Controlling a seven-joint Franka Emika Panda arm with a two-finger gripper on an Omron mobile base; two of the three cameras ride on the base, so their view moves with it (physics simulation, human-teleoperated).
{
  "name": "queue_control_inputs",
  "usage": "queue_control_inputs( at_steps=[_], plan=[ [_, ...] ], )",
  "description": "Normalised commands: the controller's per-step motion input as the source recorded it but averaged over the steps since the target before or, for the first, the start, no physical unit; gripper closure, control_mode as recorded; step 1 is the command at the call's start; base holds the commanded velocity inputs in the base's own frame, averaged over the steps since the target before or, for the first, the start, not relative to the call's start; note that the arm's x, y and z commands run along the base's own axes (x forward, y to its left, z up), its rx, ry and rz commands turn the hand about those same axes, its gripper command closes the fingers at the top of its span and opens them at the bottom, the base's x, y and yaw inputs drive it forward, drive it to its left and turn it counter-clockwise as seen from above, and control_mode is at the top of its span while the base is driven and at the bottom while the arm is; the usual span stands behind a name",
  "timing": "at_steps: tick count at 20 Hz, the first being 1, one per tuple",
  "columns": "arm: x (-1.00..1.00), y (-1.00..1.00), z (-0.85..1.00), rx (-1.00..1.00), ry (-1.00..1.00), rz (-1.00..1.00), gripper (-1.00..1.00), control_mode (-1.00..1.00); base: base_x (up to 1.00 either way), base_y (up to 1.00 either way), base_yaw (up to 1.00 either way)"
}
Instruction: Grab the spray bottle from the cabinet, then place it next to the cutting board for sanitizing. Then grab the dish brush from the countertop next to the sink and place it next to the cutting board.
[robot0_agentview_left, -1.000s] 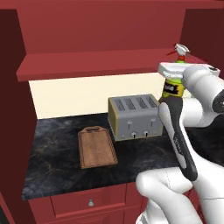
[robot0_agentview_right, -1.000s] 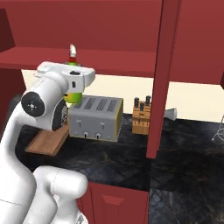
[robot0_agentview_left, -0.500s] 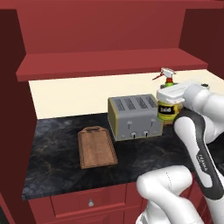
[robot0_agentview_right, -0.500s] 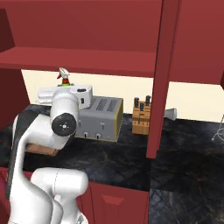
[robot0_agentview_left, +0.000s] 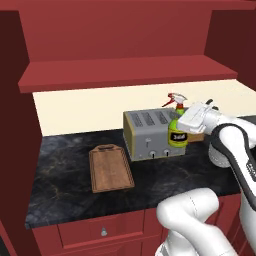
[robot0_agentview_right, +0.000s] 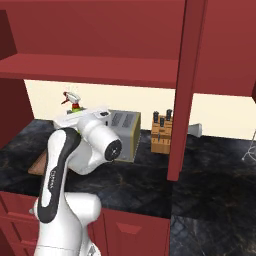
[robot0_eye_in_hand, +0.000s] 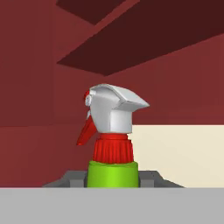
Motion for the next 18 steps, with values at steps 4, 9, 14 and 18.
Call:
queue_control_inputs(
  at_steps=[4, 9, 14, 18],
  plan=[
    [0.42, 0.14, -0.50, 0.07, -0.01, 0.38, 1.00, -1.00, 0.00, 0.00, 0.00],
    [0.28, 0.01, -0.55, 0.04, 0.00, 0.17, 1.00, -1.00, 0.00, 0.00, 0.00],
    [0.21, 0.07, -0.66, 0.00, 0.00, 0.11, 1.00, -1.00, 0.00, 0.00, 0.00],
    [0.35, 0.19, -0.67, -0.02, -0.07, 0.02, 1.00, -1.00, 0.00, 0.00, 0.00]
  ],
)
